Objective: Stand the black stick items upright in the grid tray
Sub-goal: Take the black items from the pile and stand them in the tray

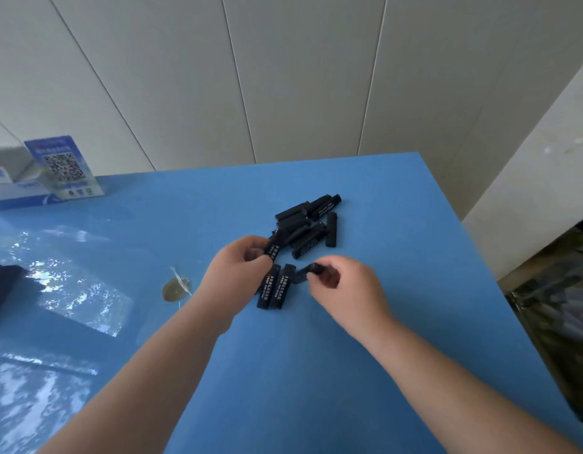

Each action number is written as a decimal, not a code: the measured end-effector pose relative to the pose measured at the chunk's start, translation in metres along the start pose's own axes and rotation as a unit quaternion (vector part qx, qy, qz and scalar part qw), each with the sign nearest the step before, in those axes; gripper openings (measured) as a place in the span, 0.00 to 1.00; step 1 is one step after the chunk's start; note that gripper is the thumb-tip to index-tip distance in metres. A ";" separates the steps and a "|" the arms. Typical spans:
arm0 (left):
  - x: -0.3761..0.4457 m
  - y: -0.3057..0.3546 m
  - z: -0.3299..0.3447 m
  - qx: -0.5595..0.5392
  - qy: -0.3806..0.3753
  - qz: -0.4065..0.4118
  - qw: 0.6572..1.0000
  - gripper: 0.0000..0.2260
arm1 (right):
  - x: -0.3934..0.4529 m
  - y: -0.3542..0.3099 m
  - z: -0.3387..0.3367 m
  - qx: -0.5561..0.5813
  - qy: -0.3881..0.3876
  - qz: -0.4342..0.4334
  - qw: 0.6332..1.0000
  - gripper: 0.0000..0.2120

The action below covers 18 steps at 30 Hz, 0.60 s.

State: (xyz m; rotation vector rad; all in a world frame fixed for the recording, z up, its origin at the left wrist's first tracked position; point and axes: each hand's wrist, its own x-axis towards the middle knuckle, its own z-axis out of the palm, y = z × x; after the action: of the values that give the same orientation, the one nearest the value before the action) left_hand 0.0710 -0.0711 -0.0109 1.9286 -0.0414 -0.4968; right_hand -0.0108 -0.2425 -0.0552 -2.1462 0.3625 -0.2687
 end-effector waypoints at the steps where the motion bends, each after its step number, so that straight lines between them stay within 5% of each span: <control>1: -0.001 -0.001 0.002 -0.043 -0.006 -0.016 0.999 0.12 | -0.001 0.000 -0.005 0.043 0.018 0.014 0.999 0.05; 5: -0.005 -0.007 0.010 -0.175 -0.027 -0.032 0.984 0.07 | -0.004 0.001 -0.022 0.158 0.041 0.047 0.986 0.06; 14: -0.023 -0.023 0.007 -0.208 -0.015 -0.024 0.978 0.06 | -0.005 0.000 -0.023 0.297 -0.080 0.129 0.943 0.04; 18: -0.034 -0.037 -0.009 -0.195 0.013 -0.009 0.981 0.06 | -0.009 -0.010 -0.007 0.269 -0.154 0.114 0.944 0.06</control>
State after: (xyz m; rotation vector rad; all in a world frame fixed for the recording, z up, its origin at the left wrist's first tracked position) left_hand 0.0357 -0.0390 -0.0298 1.5519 0.0848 -0.4539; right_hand -0.0194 -0.2389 -0.0435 -1.5576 0.3082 0.0977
